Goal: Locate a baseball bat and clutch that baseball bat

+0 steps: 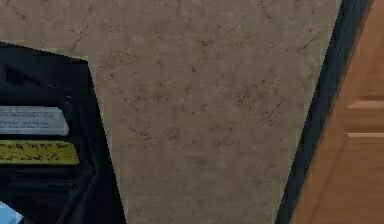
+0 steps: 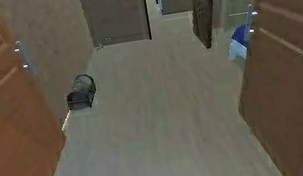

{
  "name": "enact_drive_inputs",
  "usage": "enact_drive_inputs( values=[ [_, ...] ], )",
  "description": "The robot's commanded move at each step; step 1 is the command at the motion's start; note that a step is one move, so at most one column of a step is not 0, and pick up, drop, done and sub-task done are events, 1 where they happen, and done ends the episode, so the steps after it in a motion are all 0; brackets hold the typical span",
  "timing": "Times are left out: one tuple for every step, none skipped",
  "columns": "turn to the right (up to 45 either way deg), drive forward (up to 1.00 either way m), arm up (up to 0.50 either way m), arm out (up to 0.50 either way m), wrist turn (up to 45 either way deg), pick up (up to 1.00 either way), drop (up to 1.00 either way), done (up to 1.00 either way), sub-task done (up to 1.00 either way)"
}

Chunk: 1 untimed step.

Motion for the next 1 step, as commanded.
enact_drive_inputs(
  values=[
    [45.0,0.0,0.0,0.0,0.0,0.0,0.0,0.0,0.0]
  ],
)
